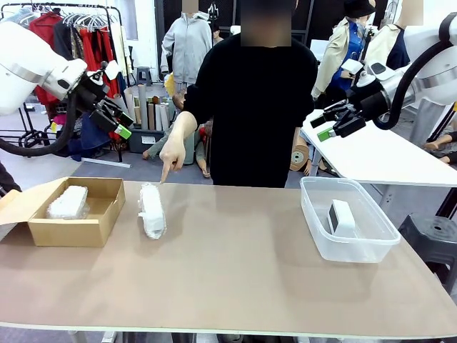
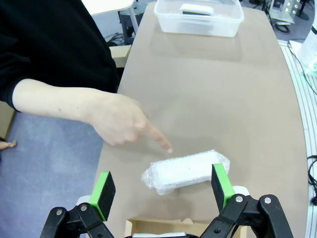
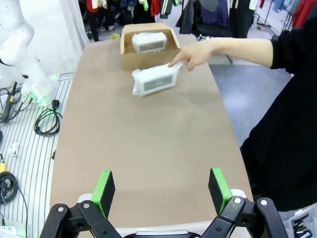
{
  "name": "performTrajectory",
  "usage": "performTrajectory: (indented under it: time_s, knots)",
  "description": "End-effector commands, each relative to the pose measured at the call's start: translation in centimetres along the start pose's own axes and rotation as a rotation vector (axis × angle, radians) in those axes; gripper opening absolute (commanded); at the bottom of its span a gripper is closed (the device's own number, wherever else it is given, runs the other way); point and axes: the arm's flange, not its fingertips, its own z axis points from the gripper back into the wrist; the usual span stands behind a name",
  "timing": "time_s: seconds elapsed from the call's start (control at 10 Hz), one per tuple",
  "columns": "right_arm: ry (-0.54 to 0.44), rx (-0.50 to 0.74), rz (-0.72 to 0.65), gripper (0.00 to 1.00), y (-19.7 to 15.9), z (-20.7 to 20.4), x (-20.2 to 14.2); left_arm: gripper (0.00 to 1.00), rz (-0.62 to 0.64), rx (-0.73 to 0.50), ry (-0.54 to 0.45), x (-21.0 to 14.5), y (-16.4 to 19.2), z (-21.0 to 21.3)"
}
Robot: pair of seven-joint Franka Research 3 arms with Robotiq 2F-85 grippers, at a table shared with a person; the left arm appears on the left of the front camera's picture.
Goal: Separate and place wrapped and unwrapped clocks.
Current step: Pick up the Digital clock indicated by the person.
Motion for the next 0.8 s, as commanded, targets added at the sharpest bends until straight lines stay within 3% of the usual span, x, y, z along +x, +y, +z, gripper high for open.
performTrajectory:
  time_s: [0.0,0.7]
  knots:
    - [-0.001,-0.005,0.004,1.00,0.02,0.11,0.19,1.00,-0.001,0.010,-0.002,0.15,0.04,-0.06]
    - [-0.001,-0.005,0.004,1.00,0.02,0.11,0.19,1.00,-0.001,0.010,-0.002,0.15,0.04,-0.06]
